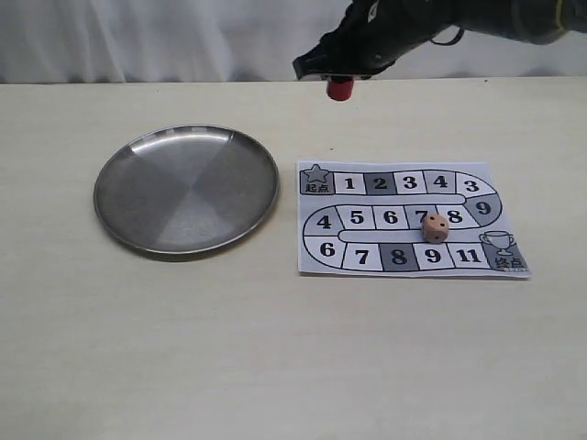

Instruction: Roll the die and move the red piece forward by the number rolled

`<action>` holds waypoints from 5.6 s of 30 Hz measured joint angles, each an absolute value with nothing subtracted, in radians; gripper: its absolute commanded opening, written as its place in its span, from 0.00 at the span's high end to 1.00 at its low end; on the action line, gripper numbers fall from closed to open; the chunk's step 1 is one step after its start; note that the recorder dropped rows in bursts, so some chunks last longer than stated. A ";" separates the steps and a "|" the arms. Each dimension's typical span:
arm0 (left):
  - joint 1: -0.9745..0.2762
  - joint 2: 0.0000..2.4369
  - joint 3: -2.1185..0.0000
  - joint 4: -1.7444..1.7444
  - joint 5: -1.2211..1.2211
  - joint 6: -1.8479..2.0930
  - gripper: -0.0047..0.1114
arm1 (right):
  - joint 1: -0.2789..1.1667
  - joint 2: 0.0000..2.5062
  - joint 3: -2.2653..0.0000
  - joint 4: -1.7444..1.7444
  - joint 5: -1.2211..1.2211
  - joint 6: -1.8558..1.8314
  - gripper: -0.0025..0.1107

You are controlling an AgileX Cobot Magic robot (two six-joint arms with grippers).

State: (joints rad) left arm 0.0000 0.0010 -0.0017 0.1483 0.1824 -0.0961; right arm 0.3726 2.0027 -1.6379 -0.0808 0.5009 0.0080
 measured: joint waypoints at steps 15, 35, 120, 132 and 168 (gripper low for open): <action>0.000 0.001 -0.002 0.148 0.182 -0.096 0.96 | 0.328 2.223 -1.546 -0.083 0.475 0.044 0.94; 0.000 0.001 -0.002 0.148 0.182 -0.096 0.96 | 0.328 2.175 -1.544 -0.083 0.497 0.044 0.94; 0.000 0.001 -0.002 0.148 0.182 -0.096 0.96 | 0.226 0.844 -0.559 0.059 0.048 0.043 0.94; 0.000 0.001 -0.002 0.148 0.182 -0.096 0.96 | 0.226 0.169 -0.006 0.123 -0.017 0.043 0.94; 0.000 0.001 -0.002 0.148 0.182 -0.096 0.96 | -0.142 0.106 -0.003 0.070 0.040 0.043 0.94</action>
State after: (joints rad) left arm 0.0000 0.0010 -0.0017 0.1483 0.1824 -0.0961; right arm -0.1419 0.1062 -0.0032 0.0702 0.0399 0.0432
